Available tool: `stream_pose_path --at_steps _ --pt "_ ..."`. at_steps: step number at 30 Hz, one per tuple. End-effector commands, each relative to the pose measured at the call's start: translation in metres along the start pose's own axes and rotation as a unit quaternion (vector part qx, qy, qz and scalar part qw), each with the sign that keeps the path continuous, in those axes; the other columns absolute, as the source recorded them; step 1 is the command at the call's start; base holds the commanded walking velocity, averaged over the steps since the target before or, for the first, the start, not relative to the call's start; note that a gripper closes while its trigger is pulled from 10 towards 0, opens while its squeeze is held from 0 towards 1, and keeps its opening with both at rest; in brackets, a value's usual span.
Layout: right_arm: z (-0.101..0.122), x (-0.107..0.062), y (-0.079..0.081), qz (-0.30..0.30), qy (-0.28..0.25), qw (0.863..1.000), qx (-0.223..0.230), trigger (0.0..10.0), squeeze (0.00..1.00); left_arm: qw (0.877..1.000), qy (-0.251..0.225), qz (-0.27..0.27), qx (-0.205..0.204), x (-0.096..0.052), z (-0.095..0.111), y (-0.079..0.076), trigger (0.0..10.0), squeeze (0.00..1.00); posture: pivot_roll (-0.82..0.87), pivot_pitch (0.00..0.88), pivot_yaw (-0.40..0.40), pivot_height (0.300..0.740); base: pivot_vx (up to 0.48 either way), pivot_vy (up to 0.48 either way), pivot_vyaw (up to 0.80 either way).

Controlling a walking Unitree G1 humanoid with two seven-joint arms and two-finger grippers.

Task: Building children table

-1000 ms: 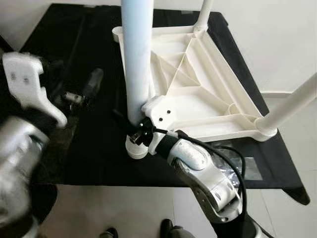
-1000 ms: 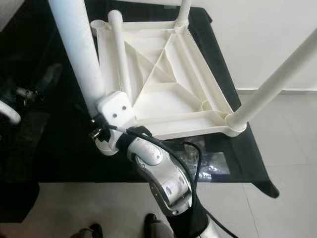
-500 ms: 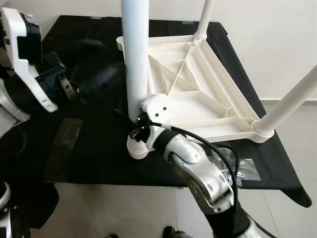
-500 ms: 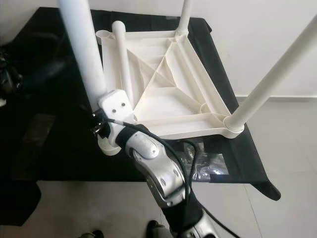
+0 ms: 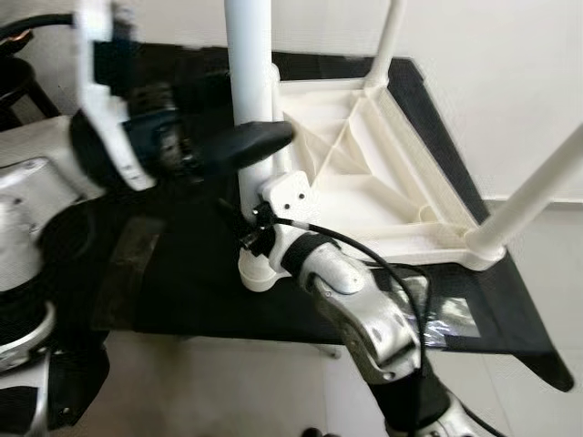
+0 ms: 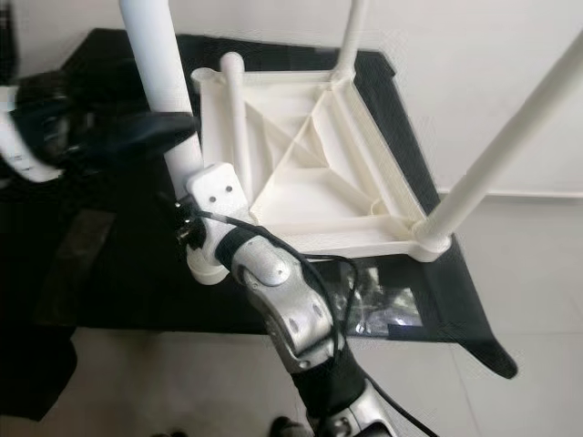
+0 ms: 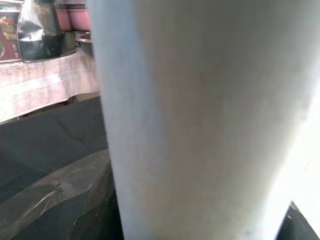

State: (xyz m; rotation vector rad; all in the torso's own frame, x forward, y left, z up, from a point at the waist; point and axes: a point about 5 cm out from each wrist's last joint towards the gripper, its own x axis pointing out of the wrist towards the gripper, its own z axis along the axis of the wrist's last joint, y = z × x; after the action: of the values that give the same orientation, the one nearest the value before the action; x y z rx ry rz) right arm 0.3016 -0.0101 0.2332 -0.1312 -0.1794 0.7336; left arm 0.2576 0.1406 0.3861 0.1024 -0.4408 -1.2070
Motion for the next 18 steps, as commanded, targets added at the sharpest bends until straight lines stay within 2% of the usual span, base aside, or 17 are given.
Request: stream_pose_path --at_steps 1,2,3,4,5,8,18 --pt "-0.0422 -0.0031 0.005 0.006 0.103 0.995 0.014 10.0 0.0 1.0 0.0 -0.003 0.01 0.0043 0.0014 -0.0011 10.0 0.0 0.05 0.195 -0.05 0.74 0.0 0.0 0.0" --pt "-0.0421 -0.0028 0.0053 0.007 0.103 0.995 0.014 10.0 0.0 1.0 -0.001 -0.001 0.008 0.0069 0.001 0.0009 10.0 0.0 0.06 0.195 -0.048 0.74 0.0 0.0 0.0" --pt "-0.0421 -0.0027 0.0055 0.008 0.103 0.995 0.015 10.0 0.0 1.0 -0.001 -0.003 0.008 0.0091 0.0008 0.0021 1.1 0.0 0.06 0.195 -0.048 0.74 0.0 0.0 0.0" --pt "-0.0421 -0.0027 0.0055 0.008 0.103 0.995 0.015 10.0 0.0 1.0 -0.001 -0.003 0.008 0.0091 0.0008 0.0021 1.1 0.0 0.06 0.195 -0.048 0.74 0.0 0.0 0.0" --pt "-0.042 -0.0025 0.0058 0.008 0.102 0.995 0.015 10.0 0.0 1.0 0.002 -0.011 0.004 0.0112 -0.0001 0.002 0.0 0.0 0.05 0.195 -0.047 0.74 0.0 0.0 0.0" --pt "-0.0422 -0.0015 0.0061 0.01 0.102 0.995 0.016 10.0 0.0 0.999 0.022 -0.036 -0.001 0.0129 -0.0021 0.001 0.0 0.0 0.05 0.196 -0.047 0.74 0.0 0.0 0.0" --pt "-0.042 -0.0008 0.0049 0.011 0.101 0.995 0.014 10.0 0.0 0.997 0.048 -0.062 -0.005 0.0135 -0.0046 -0.0011 0.0 0.0 0.05 0.197 -0.048 0.74 0.0 0.0 0.0"
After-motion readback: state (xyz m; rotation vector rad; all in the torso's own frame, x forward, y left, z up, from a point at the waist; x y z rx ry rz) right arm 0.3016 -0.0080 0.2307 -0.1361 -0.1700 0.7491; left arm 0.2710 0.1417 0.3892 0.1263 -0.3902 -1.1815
